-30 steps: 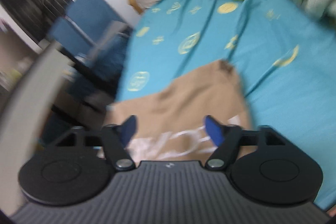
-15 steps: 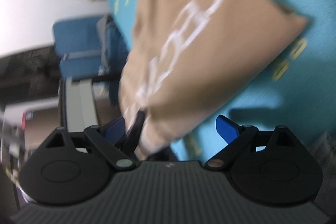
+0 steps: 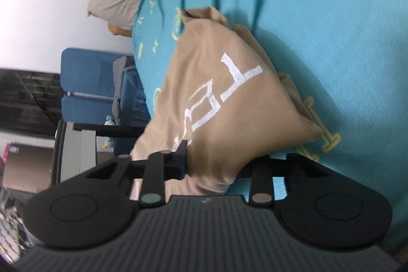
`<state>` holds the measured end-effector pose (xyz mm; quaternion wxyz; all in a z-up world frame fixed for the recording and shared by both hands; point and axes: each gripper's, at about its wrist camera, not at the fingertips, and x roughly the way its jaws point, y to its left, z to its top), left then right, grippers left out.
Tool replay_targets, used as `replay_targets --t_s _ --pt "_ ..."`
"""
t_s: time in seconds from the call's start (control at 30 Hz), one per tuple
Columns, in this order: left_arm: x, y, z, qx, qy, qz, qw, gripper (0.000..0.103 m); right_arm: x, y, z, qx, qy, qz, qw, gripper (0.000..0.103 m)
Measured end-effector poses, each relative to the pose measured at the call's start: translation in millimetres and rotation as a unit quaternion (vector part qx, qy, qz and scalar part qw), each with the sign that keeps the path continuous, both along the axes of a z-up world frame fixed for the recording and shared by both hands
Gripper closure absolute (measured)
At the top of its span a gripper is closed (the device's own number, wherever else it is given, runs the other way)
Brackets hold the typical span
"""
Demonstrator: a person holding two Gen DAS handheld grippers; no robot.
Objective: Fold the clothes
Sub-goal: 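Carry the folded shirt with both grippers onto the pale green blanket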
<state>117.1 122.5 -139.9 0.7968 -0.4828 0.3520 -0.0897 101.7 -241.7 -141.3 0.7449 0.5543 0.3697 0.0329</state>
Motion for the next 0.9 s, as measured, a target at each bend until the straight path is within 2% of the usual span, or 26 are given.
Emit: replay_targets --t_s 0.13,0.27,0.47,0.67,0.8,0.9 --pt "-19 0 24 -0.007 -0.014 -0.004 0.9999 0.083 -13 -4 28 -0.028 -0.03 0.011 0.999 0.073" --pt "-36 -17 64 0.002 -0.033 -0.016 0.9993 0.084 -28 -15 62 -0.039 -0.057 0.011 0.998 0.074" --pt "-38 -82 137 0.004 -0.067 -0.055 0.9962 0.084 -61 -66 121 -0.042 -0.1 -0.024 0.994 0.074" --pt "-4 -208 205 0.005 -0.099 -0.13 0.9865 0.084 -83 -167 179 -0.061 -0.134 -0.077 0.986 0.074" --pt "35 -320 239 -0.01 -0.119 -0.191 0.9743 0.084 -85 -234 210 -0.121 -0.149 -0.121 0.974 0.074" --pt "65 -407 259 -0.037 -0.125 -0.233 0.9637 0.084 -86 -284 233 -0.165 -0.16 -0.153 0.961 0.074"
